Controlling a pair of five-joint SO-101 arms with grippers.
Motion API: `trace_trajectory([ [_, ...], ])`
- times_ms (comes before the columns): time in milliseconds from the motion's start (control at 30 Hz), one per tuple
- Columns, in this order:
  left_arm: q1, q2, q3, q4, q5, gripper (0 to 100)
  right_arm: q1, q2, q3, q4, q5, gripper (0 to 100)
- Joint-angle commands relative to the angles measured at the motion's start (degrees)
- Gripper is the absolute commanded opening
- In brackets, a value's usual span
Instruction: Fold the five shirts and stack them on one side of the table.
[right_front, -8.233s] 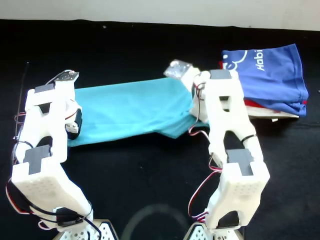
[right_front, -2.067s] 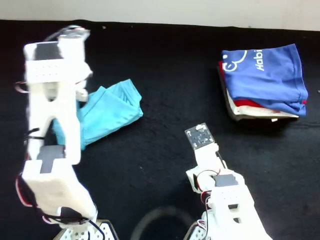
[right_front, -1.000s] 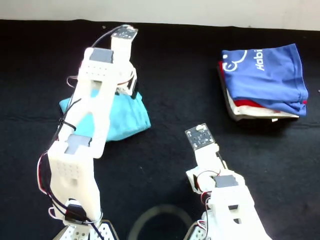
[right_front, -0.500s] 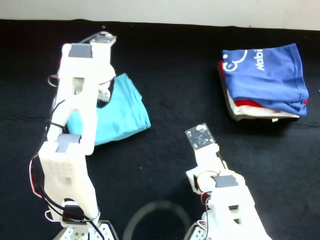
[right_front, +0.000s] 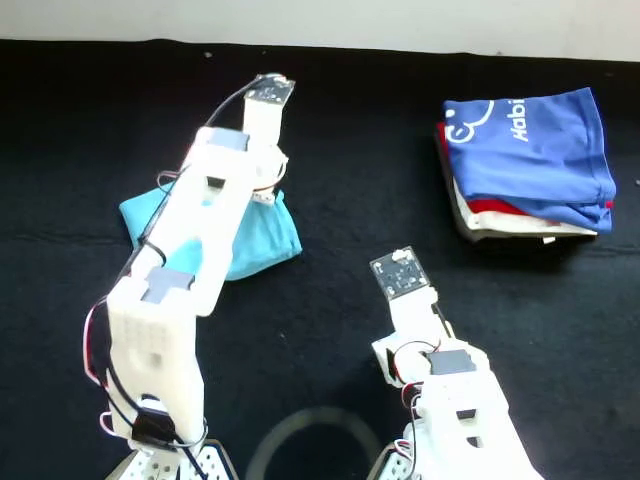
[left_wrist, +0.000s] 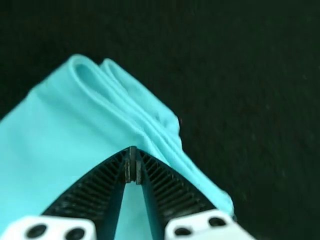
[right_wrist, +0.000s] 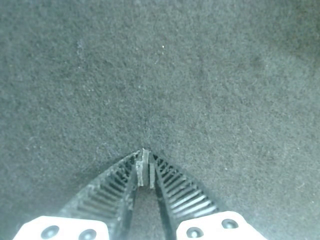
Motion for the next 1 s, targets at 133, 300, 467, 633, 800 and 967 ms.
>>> trace_trajectory([
  [133,-3.8,9.6,-9.0,-5.2,0.6,1,0.6,0.0,0.7,-1.3,-0.5,0.8],
  [300,-3.8,12.4,-20.0,2.9,0.6,1,0.6,0.0,0.7,-1.3,-0.5,0.8],
  [467,-2.7,12.6,-26.2,11.0,0.6,1,0.6,0.0,0.7,-1.3,-0.5,0.8],
  [633,-1.5,12.4,-30.9,22.2,0.6,1,0.6,0.0,0.7,-1.3,-0.5,0.8],
  [800,3.0,12.4,-33.6,37.0,0.5,1,0.6,0.0,0.7,-1.3,-0.5,0.8],
  [967,8.3,12.4,-35.2,43.8,0.5,1,0.6,0.0,0.7,-1.3,-0.5,0.8],
])
